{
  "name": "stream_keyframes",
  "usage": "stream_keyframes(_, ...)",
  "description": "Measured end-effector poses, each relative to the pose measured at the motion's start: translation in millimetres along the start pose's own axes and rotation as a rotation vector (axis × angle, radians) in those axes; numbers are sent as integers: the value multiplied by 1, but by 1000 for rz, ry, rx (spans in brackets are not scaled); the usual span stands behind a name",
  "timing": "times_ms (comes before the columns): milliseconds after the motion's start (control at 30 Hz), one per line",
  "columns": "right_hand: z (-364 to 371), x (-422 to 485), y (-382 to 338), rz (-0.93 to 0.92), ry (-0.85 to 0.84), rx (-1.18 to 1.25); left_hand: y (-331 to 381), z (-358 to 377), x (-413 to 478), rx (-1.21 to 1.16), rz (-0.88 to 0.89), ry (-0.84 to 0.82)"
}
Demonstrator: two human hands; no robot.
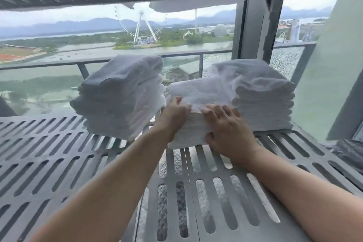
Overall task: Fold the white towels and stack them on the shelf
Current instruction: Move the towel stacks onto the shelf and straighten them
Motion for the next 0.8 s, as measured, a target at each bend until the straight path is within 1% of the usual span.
stream_keyframes(100,4,-6,4,-36,-32,25,0,13,6,90,12,48)
stream_keyframes(167,11,-6,-4,-28,-85,76,0,8,9,89,28,58)
stream_keyframes(267,25,-1,-18,-31,-151,79,-3,-10,15,-1,40,60)
stream_keyframes(400,35,12,-24,7,-175,55,-10,-17,13,-234,-33,38)
stream_keyframes(500,42,16,-25,33,-190,61,-13,-14,19,-374,-59,61)
stream_keyframes(667,42,22,-22,79,-167,122,-13,-14,26,-410,-39,102)
stream_keyframes(800,35,21,-21,93,-147,140,-12,-16,28,-401,1,77)
Point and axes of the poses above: each hand's wrist, its own x-axis towards the middle knuckle, its own z-axis out of the palm, y = z × x, the point moved 10 cm from there along x, towards the middle knuckle, and after that the axes turned 11 degrees about -x, right-handed, at the moved point
